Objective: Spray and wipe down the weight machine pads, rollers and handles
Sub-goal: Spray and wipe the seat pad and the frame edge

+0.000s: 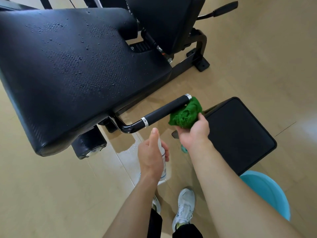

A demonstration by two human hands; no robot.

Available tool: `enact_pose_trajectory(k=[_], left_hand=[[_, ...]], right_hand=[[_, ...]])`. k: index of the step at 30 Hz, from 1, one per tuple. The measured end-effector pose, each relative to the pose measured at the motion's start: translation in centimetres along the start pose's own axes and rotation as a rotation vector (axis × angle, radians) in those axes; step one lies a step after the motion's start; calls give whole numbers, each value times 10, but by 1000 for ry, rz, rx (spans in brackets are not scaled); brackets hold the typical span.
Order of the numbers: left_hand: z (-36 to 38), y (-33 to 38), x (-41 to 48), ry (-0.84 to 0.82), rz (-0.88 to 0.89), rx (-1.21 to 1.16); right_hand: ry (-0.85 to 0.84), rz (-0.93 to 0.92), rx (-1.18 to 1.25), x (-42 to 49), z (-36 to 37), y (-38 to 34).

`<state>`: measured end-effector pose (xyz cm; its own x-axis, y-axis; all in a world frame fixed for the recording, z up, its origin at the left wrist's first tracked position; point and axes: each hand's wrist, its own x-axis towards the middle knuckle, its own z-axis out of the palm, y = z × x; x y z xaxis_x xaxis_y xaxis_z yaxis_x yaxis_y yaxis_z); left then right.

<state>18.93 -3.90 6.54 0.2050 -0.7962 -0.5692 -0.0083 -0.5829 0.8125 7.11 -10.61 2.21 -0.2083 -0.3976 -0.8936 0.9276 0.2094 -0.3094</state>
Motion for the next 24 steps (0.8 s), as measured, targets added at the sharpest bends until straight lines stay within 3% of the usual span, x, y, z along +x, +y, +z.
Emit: enact_pose_trajectory(k=[4, 8, 10, 14, 17, 24], left_hand=[[-21, 13, 5, 34, 52, -27], [-38, 28, 15, 20, 84, 12], [-36, 33, 16, -1, 78, 14], [-18, 33, 12, -48, 72, -5], [-14, 33, 9, -74, 84, 9], [-39, 47, 16, -8, 113, 68]], right_hand=[[-82, 174, 56, -15, 38, 44], [-201, 357, 32, -29, 30, 70], [-213, 340, 10, -24, 28, 58], [-58, 102, 140, 8, 48, -3], [-37, -17, 110, 21, 54, -14], [-153, 311, 107, -34, 47, 68]])
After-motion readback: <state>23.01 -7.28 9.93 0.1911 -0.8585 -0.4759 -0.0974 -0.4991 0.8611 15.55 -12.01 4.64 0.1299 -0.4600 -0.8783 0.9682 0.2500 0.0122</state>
